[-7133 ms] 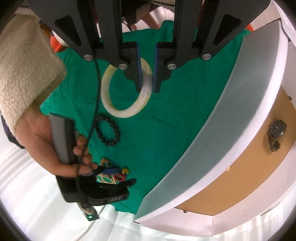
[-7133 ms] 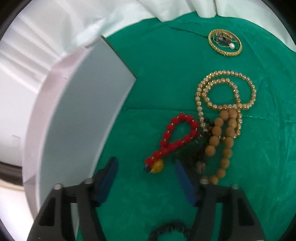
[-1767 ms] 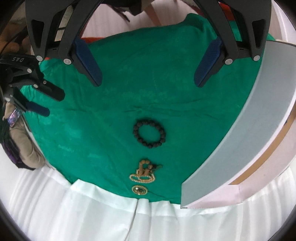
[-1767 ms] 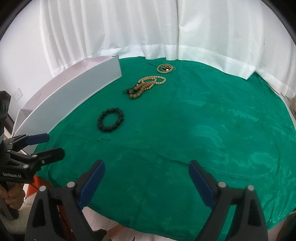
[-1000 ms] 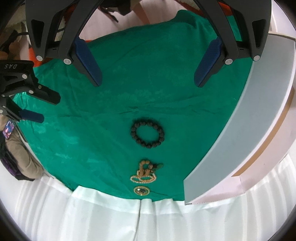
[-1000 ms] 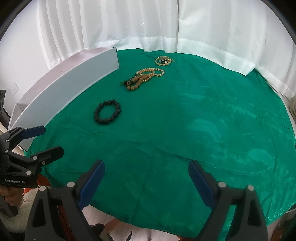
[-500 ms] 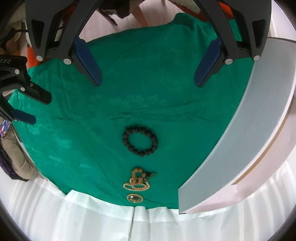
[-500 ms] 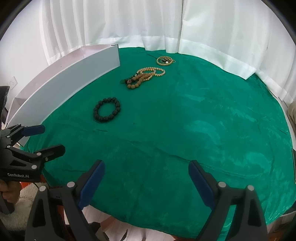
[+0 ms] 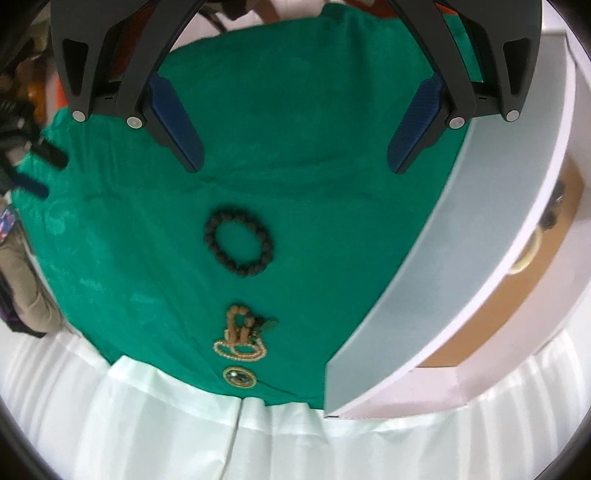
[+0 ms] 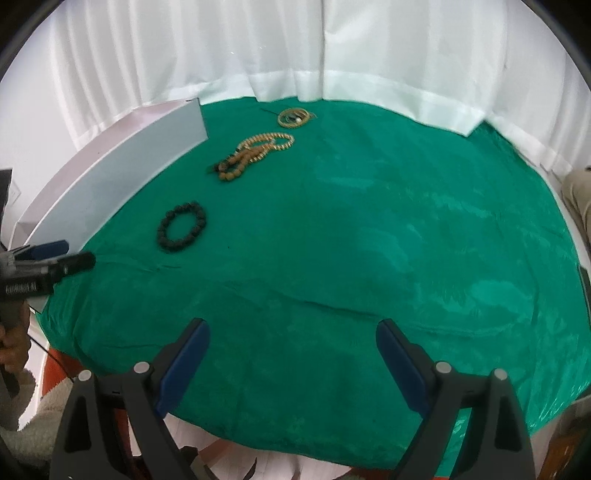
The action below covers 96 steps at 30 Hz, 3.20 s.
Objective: Organize jewelry
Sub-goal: 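Lower the left tool onto the black bead bracelet and close on it, then lift the black bracelet with the left tool while the right tool grasps the wooden bead strand, then release the black bracelet into the box while the right tool drops the wooden beads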
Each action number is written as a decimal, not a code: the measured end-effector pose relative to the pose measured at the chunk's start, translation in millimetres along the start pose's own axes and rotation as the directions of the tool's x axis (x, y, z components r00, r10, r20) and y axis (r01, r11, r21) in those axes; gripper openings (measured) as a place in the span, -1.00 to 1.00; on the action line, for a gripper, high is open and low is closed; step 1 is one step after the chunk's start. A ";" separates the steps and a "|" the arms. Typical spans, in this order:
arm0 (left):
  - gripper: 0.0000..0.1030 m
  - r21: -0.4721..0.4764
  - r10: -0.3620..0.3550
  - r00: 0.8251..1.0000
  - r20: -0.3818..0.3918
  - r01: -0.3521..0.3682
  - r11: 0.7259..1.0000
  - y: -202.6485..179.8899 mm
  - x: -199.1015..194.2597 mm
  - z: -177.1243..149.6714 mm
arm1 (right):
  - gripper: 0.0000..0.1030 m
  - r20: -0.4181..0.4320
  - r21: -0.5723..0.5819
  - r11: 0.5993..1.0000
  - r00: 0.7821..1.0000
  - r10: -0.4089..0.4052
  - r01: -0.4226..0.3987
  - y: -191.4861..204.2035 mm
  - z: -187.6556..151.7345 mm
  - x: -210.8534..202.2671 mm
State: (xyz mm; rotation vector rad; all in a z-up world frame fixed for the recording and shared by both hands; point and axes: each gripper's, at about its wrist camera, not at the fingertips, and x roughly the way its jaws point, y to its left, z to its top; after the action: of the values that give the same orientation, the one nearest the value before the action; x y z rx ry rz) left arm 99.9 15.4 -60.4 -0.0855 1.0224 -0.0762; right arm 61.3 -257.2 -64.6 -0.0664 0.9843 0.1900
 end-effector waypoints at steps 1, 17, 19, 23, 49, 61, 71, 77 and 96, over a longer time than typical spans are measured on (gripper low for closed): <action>0.93 0.009 -0.022 1.000 -0.003 0.022 1.000 -2.8 4.0 7.1 | 0.81 -0.005 0.007 1.000 1.000 0.009 -0.009 -0.3 -0.8 1.3; -0.54 0.227 0.033 0.996 -0.079 -0.014 0.974 -50.1 107.0 56.1 | 0.81 -0.003 0.021 1.000 1.000 0.012 -0.012 -7.2 -1.4 -0.9; -0.80 0.225 0.033 0.996 -0.085 -0.013 0.974 -51.8 106.7 57.3 | 0.81 -0.005 0.038 0.999 1.000 0.008 -0.008 -11.4 -1.1 0.7; -0.81 0.164 -0.036 0.996 -0.077 0.048 0.985 -44.3 99.4 58.4 | 0.81 -0.012 0.050 0.999 1.000 0.011 -0.010 -13.1 0.0 3.4; -0.81 -0.123 -0.235 0.969 0.082 0.243 0.962 46.5 -1.8 45.2 | 0.81 -0.032 0.001 0.987 0.986 0.164 -0.164 -0.3 139.8 49.9; -0.81 -0.141 -0.208 0.976 0.067 0.216 0.966 61.7 -4.7 20.1 | -0.17 -0.212 0.181 0.956 0.940 0.269 -0.232 77.8 218.4 196.6; -0.81 -0.164 -0.242 0.968 0.062 0.249 0.954 68.4 -1.7 17.6 | -0.74 -0.288 0.038 0.987 0.944 0.163 -0.159 105.2 210.4 210.4; -0.81 -0.181 -0.278 0.956 0.094 0.291 0.940 68.3 -27.1 25.1 | -0.74 -0.211 0.058 0.966 0.942 0.260 -0.254 85.3 213.9 141.6; -0.81 -0.285 -0.078 0.937 0.340 0.182 0.941 165.3 -192.2 58.9 | -0.74 -0.017 -0.174 0.785 0.798 0.602 -0.595 234.9 290.1 4.9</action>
State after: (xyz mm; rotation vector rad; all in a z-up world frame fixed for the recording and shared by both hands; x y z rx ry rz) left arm 54.3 201.7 115.5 -0.4448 0.6894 -0.0202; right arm 257.6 15.1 98.8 0.0996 0.9215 0.8662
